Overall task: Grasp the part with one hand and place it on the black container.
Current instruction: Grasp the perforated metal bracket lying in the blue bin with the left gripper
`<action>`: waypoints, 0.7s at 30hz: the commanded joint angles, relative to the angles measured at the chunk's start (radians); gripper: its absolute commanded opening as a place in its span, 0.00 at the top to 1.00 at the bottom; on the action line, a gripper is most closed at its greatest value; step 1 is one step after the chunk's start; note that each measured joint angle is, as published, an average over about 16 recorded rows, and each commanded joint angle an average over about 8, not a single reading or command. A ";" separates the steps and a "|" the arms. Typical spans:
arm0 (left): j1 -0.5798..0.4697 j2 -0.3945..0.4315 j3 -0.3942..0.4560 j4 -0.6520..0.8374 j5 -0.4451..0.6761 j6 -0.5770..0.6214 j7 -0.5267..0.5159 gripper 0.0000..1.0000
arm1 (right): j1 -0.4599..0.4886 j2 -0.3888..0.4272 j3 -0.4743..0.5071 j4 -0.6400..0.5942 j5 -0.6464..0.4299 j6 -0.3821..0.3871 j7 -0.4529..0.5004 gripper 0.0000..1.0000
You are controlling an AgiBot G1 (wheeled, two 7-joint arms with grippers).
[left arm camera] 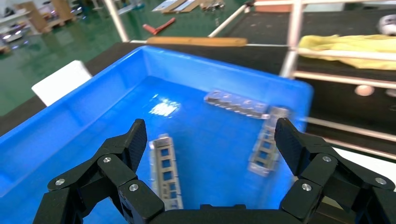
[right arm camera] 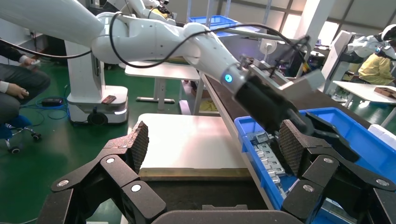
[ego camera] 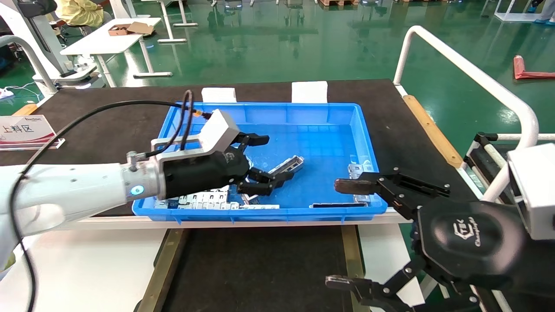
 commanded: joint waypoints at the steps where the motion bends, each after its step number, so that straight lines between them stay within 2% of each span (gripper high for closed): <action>1: -0.021 0.033 0.006 0.059 0.015 -0.025 0.017 0.00 | 0.000 0.000 0.000 0.000 0.000 0.000 0.000 0.00; 8: -0.077 0.142 0.014 0.270 0.045 -0.124 0.096 0.00 | 0.000 0.000 0.000 0.000 0.000 0.000 0.000 0.00; 15: -0.108 0.210 0.018 0.422 0.049 -0.185 0.153 0.00 | 0.000 0.000 0.000 0.000 0.000 0.000 0.000 0.00; 16: -0.110 0.216 0.019 0.435 0.047 -0.193 0.157 0.06 | 0.000 0.000 0.000 0.000 0.000 0.000 0.000 0.08; 17: -0.111 0.221 0.021 0.446 0.045 -0.200 0.160 0.17 | 0.000 0.000 0.000 0.000 0.000 0.000 0.000 0.20; 21: -0.107 0.230 0.033 0.466 0.035 -0.222 0.165 0.67 | 0.000 0.000 0.000 0.000 0.000 0.000 0.000 0.70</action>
